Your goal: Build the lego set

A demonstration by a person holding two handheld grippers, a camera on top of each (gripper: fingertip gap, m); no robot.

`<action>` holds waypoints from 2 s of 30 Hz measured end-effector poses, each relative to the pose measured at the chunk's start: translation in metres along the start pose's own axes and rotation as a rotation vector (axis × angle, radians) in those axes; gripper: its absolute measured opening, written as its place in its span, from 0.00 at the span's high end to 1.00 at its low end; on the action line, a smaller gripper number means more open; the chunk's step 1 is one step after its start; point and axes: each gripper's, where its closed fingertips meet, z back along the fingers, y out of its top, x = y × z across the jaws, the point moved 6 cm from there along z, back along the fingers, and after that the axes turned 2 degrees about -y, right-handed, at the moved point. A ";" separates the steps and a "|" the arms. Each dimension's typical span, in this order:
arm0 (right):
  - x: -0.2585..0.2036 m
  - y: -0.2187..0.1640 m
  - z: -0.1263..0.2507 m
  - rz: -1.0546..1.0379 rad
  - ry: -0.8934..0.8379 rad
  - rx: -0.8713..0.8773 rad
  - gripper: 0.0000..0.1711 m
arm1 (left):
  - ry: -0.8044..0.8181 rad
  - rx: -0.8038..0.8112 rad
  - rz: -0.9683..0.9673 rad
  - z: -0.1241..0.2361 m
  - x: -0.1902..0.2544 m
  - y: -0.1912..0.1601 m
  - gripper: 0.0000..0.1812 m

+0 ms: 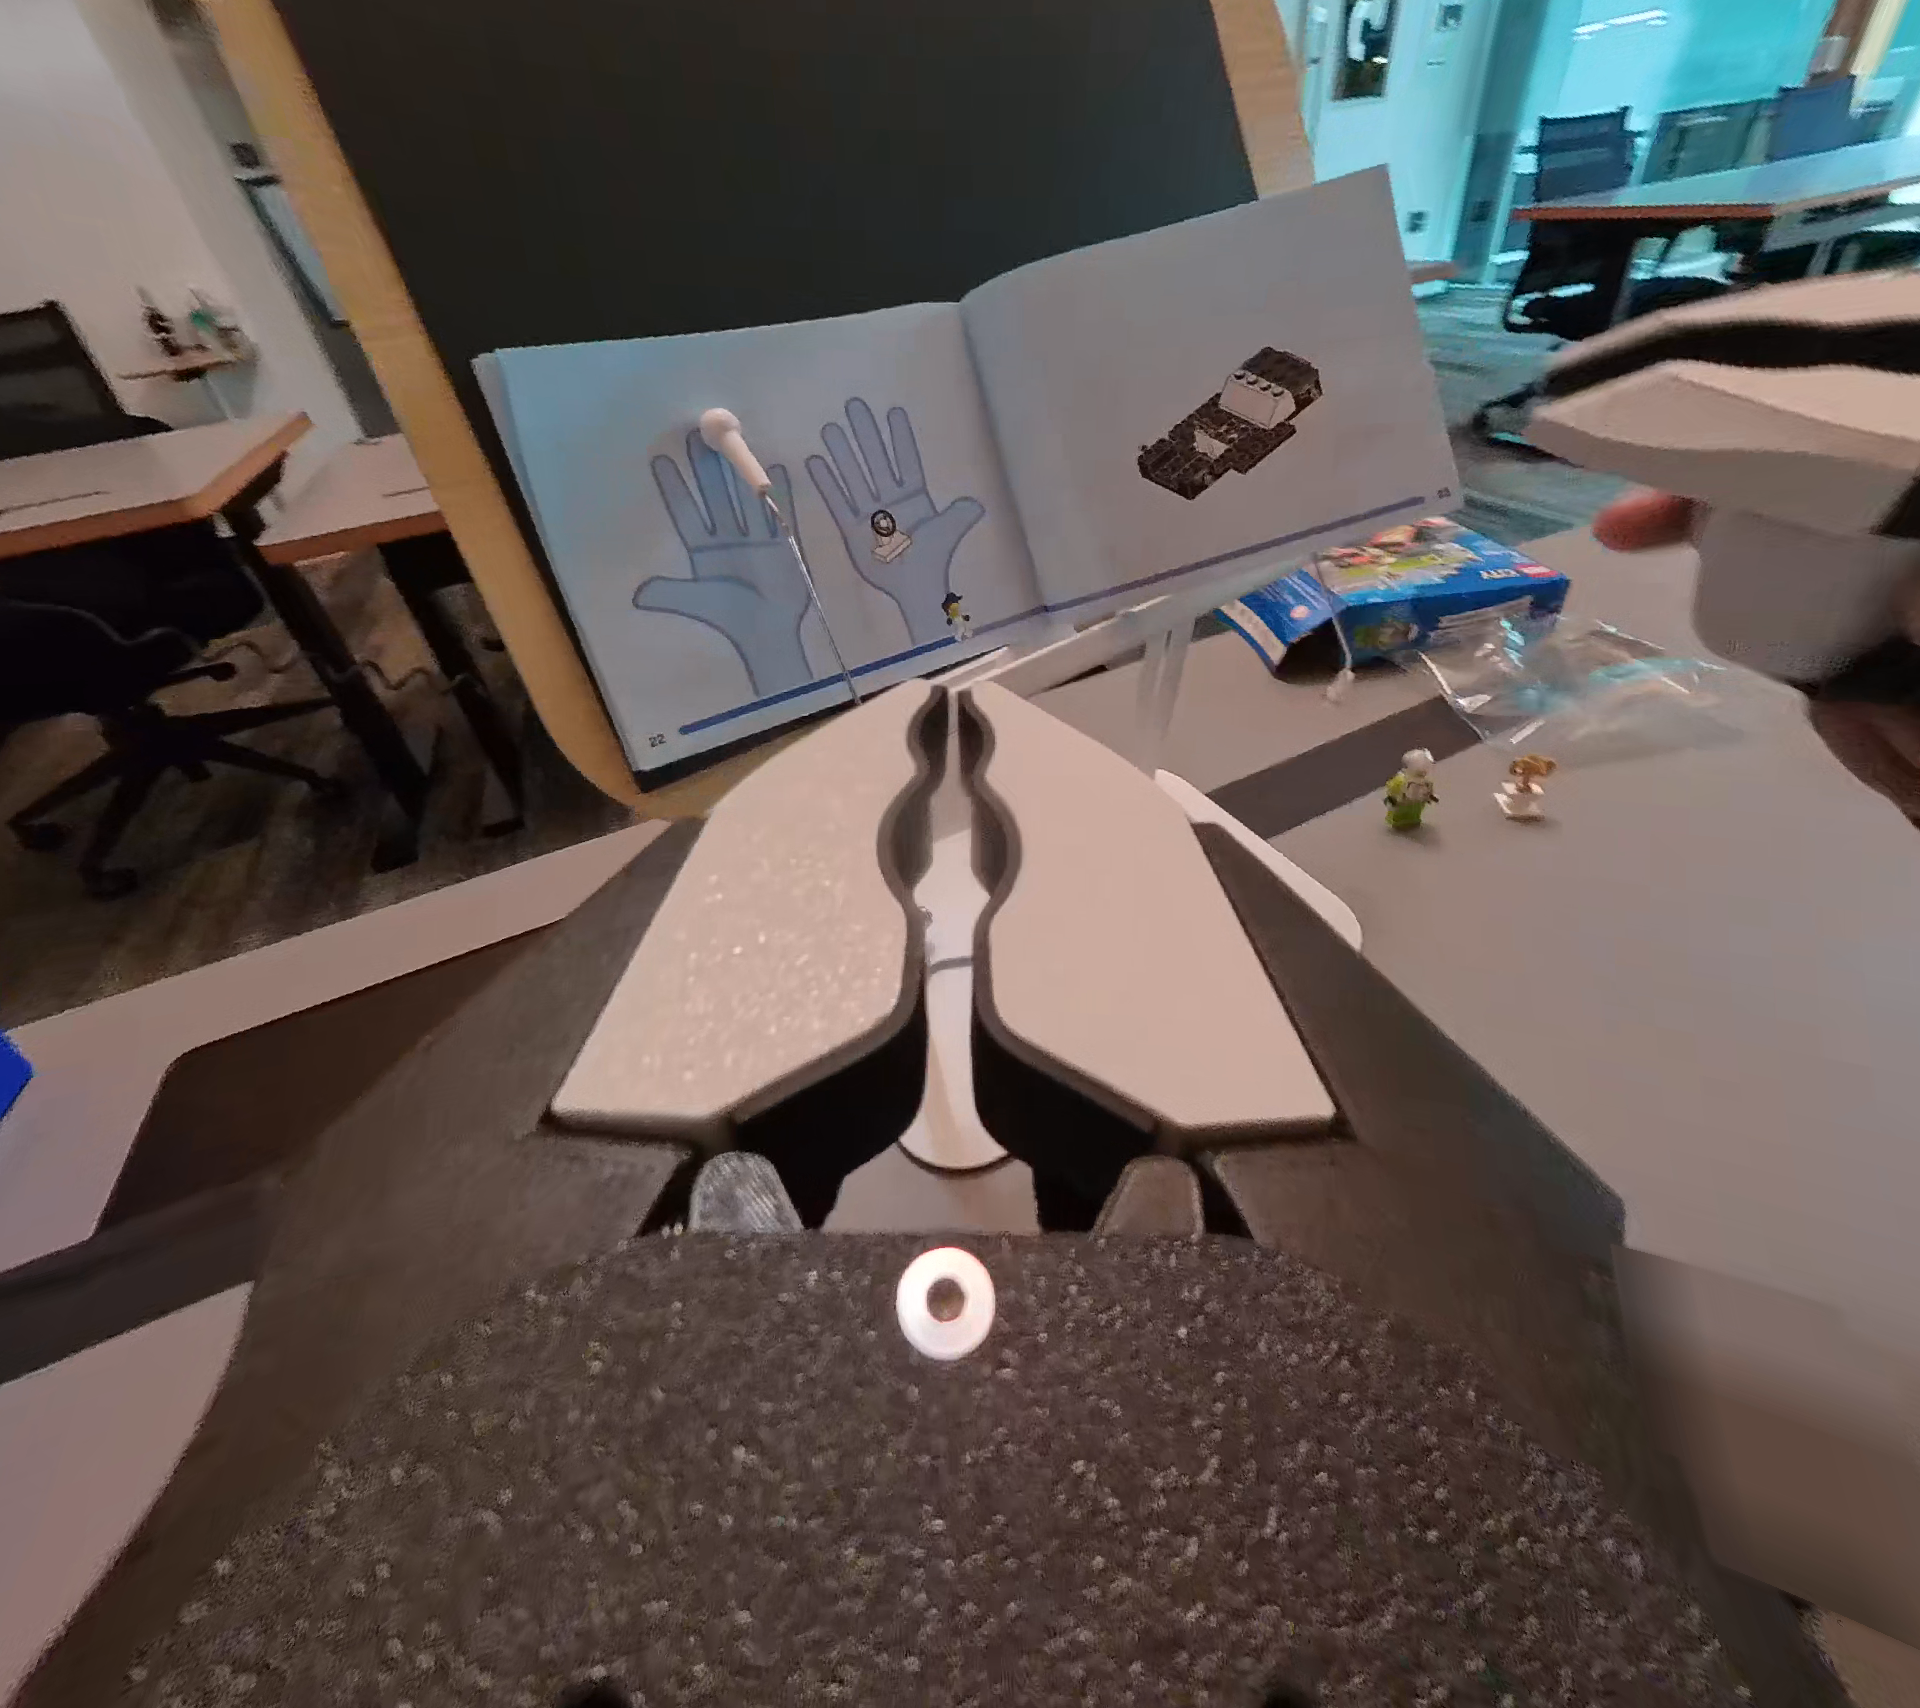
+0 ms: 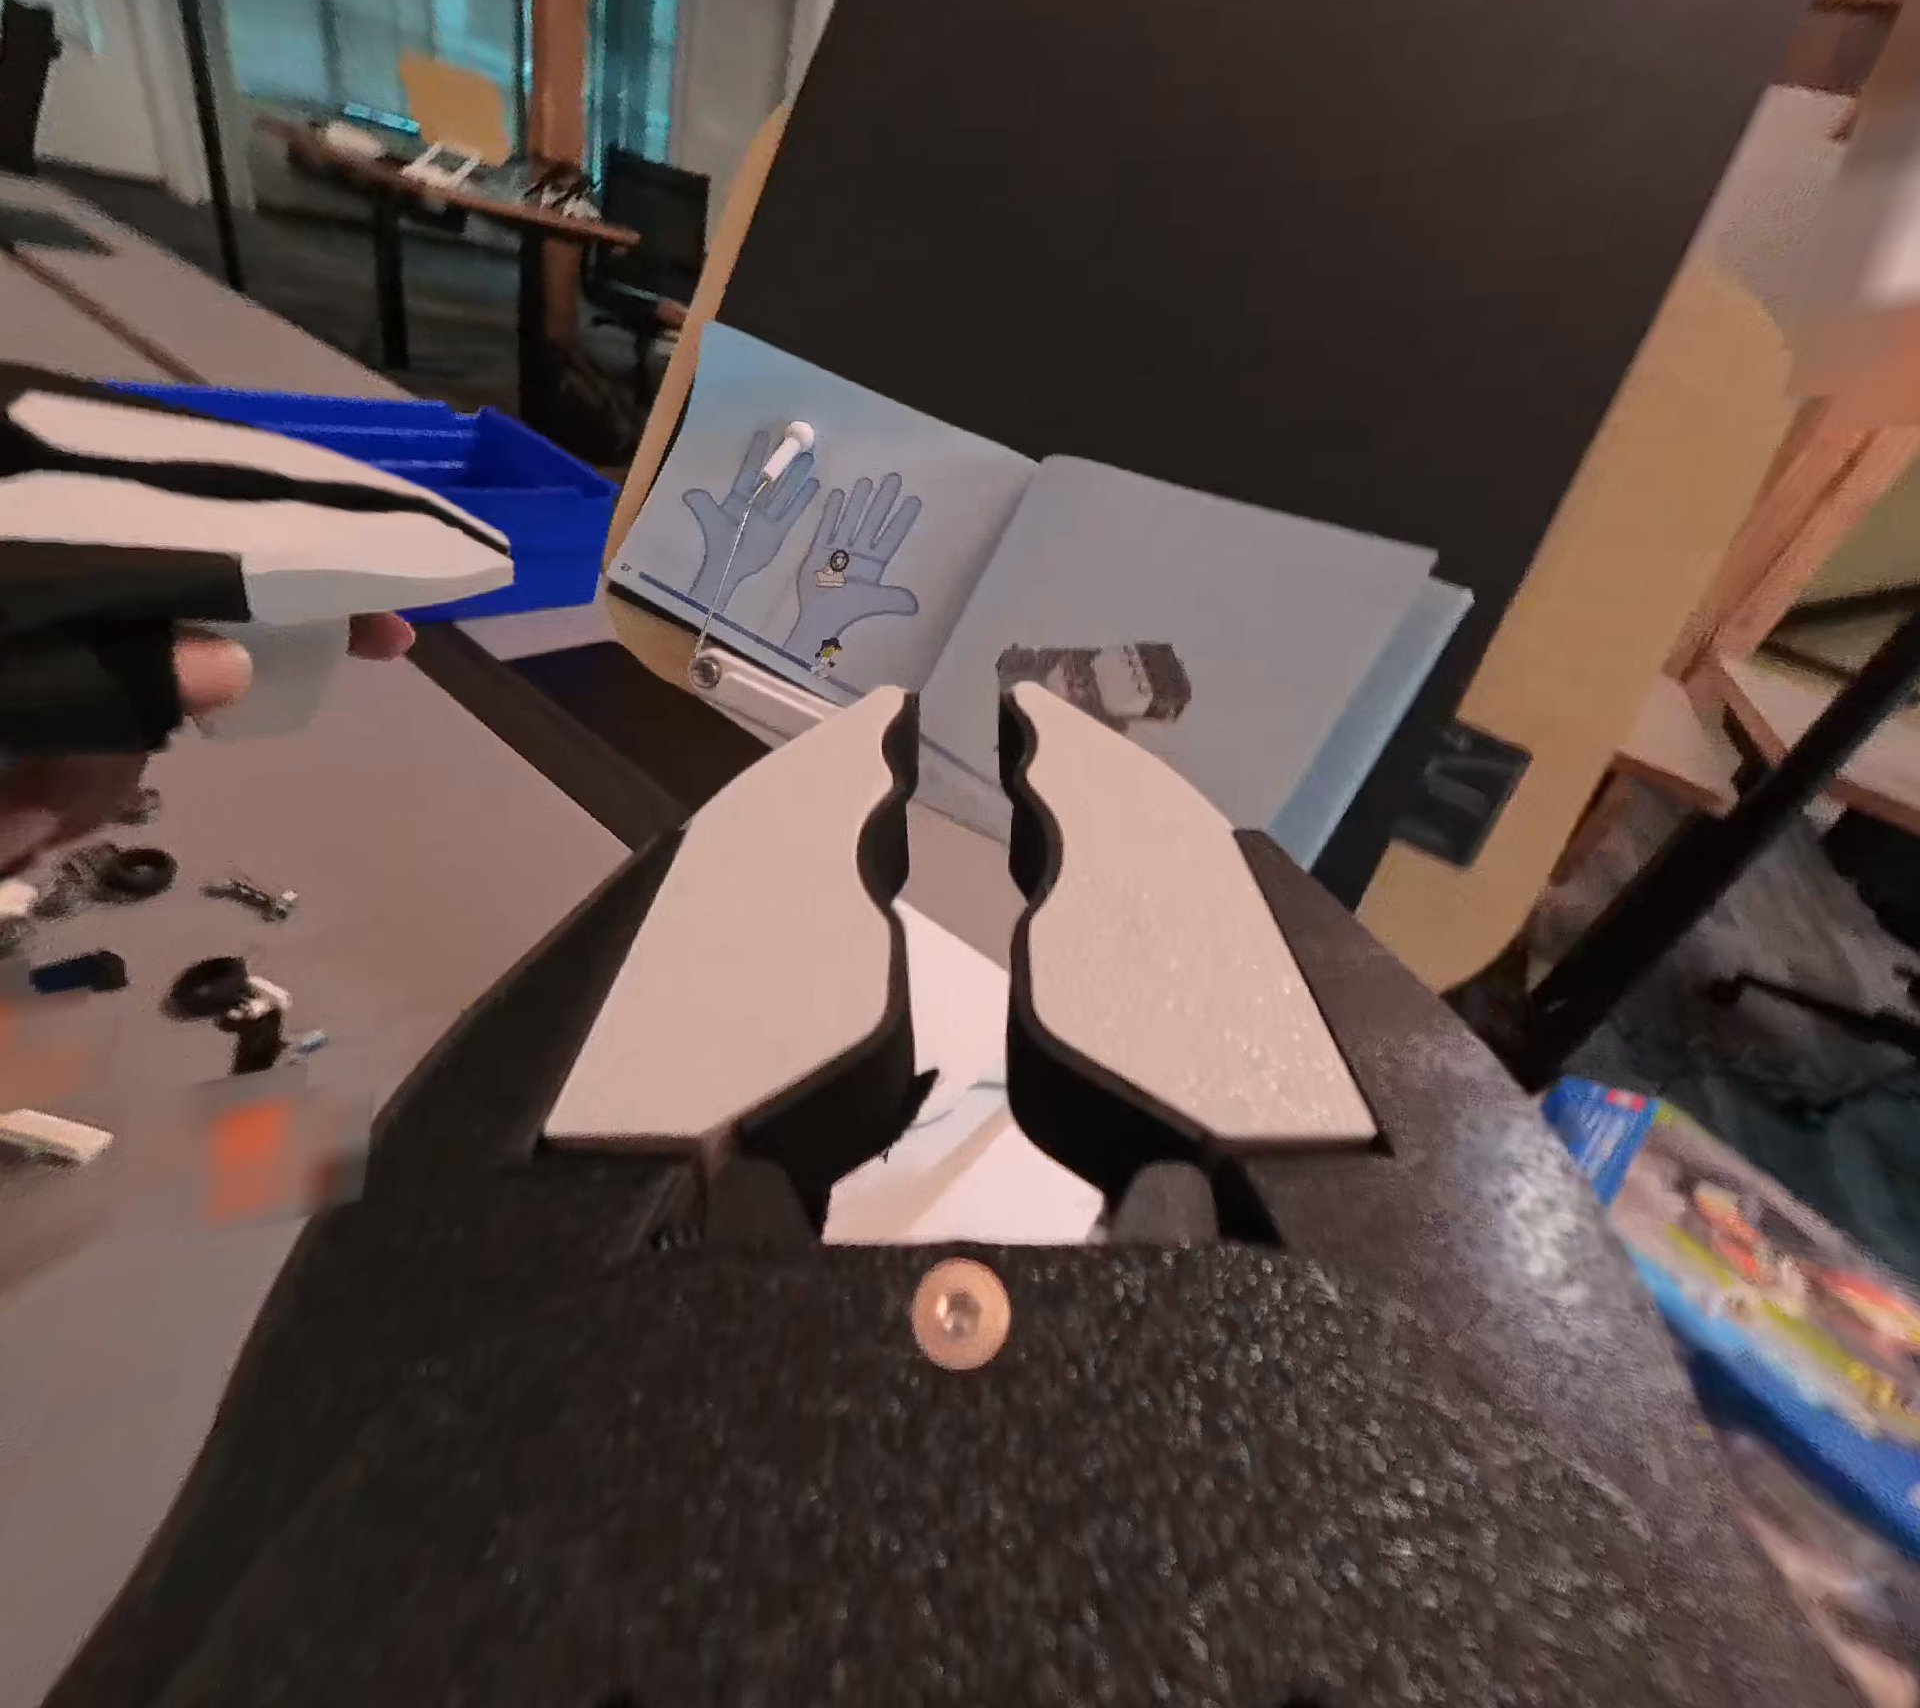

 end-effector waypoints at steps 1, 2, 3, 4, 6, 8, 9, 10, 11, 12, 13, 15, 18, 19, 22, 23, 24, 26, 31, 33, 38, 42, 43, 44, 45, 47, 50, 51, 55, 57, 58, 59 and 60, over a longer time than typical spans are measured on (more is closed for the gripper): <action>-0.003 -0.003 0.005 -0.040 -0.018 -0.009 0.92 | 0.027 0.007 0.004 0.000 0.003 -0.001 1.00; -0.007 -0.007 0.011 -0.079 -0.035 -0.024 0.92 | 0.044 0.006 0.022 -0.002 0.007 -0.002 1.00; -0.011 -0.011 0.017 -0.122 -0.054 -0.041 0.92 | 0.060 0.000 0.051 -0.003 0.011 -0.004 1.00; -0.015 -0.015 0.025 -0.171 -0.071 -0.056 0.92 | 0.077 -0.004 0.073 -0.004 0.014 -0.005 1.00; -0.022 -0.027 0.044 -0.249 -0.098 -0.081 0.94 | 0.126 0.010 0.073 -0.002 0.021 -0.007 1.00; -0.026 -0.041 0.062 -0.285 -0.138 -0.071 0.97 | 0.144 0.026 0.064 0.002 0.027 -0.008 1.00; -0.026 -0.046 0.069 -0.294 -0.154 -0.056 1.00 | 0.149 0.042 0.065 0.004 0.029 -0.009 1.00; -0.027 -0.051 0.073 -0.284 -0.156 -0.044 1.00 | 0.152 0.057 0.073 0.006 0.032 -0.009 1.00; -0.026 -0.054 0.075 -0.251 -0.154 -0.044 1.00 | 0.151 0.071 0.080 0.007 0.034 -0.010 1.00; -0.023 -0.056 0.076 -0.214 -0.168 -0.052 1.00 | 0.151 0.087 0.075 0.009 0.036 -0.011 1.00; -0.020 -0.058 0.076 -0.193 -0.182 -0.054 1.00 | 0.157 0.101 0.056 0.010 0.038 -0.012 1.00; -0.014 -0.064 0.078 -0.199 -0.184 -0.054 1.00 | 0.166 0.117 0.018 0.010 0.039 -0.016 1.00; -0.006 -0.074 0.078 -0.231 -0.195 -0.069 1.00 | 0.147 0.105 0.016 0.005 0.044 -0.029 1.00; -0.005 -0.077 0.078 -0.237 -0.196 -0.068 1.00 | 0.143 0.102 0.018 0.003 0.046 -0.034 1.00; -0.005 -0.082 0.078 -0.223 -0.186 -0.052 1.00 | 0.127 0.110 0.017 0.001 0.052 -0.043 1.00; -0.006 -0.085 0.077 -0.213 -0.184 -0.052 1.00 | 0.126 0.112 0.008 0.001 0.054 -0.045 1.00; -0.008 -0.088 0.076 -0.205 -0.179 -0.056 1.00 | 0.121 0.113 0.001 0.000 0.056 -0.046 1.00; -0.011 -0.093 0.075 -0.205 -0.163 -0.065 1.00 | 0.116 0.111 0.002 0.000 0.058 -0.049 1.00; -0.018 -0.086 0.077 -0.162 -0.144 -0.003 1.00 | 0.128 0.122 -0.002 0.000 0.060 -0.050 1.00; -0.019 -0.084 0.078 -0.156 -0.138 0.014 1.00 | 0.137 0.123 0.002 0.000 0.058 -0.052 1.00; -0.018 -0.088 0.077 -0.188 -0.137 -0.004 1.00 | 0.138 0.117 -0.002 0.000 0.058 -0.054 1.00; -0.020 -0.090 0.075 -0.145 -0.142 -0.011 1.00 | 0.127 0.150 -0.032 0.005 0.057 -0.041 1.00; -0.020 -0.090 0.075 -0.125 -0.146 -0.011 1.00 | 0.123 0.166 -0.031 0.008 0.055 -0.033 1.00; -0.020 -0.090 0.075 -0.107 -0.149 -0.012 1.00 | 0.117 0.183 -0.026 0.012 0.051 -0.023 1.00; -0.020 -0.090 0.075 -0.092 -0.152 -0.012 1.00 | 0.111 0.203 -0.023 0.018 0.045 -0.011 1.00; -0.018 -0.089 0.076 -0.075 -0.159 -0.010 1.00 | 0.105 0.215 -0.043 0.032 0.031 0.013 1.00; -0.014 -0.086 0.078 -0.065 -0.167 -0.010 1.00 | 0.115 0.239 -0.087 0.068 0.003 0.050 1.00; -0.013 -0.083 0.078 -0.070 -0.163 -0.009 1.00 | 0.114 0.229 -0.095 0.080 -0.006 0.058 1.00; -0.013 -0.072 0.082 -0.098 -0.134 -0.008 1.00 | 0.059 0.075 -0.132 0.119 -0.035 0.056 1.00; -0.015 -0.068 0.085 -0.114 -0.113 -0.014 1.00 | 0.055 -0.077 -0.188 0.137 -0.049 0.033 1.00; -0.017 -0.067 0.087 -0.123 -0.101 -0.018 1.00 | 0.056 -0.157 -0.198 0.147 -0.058 0.018 1.00; -0.019 -0.066 0.090 -0.134 -0.088 -0.023 1.00 | 0.054 -0.234 -0.186 0.157 -0.067 0.001 0.99; -0.021 -0.067 0.093 -0.144 -0.074 -0.030 1.00 | 0.054 -0.304 -0.158 0.168 -0.076 -0.016 0.97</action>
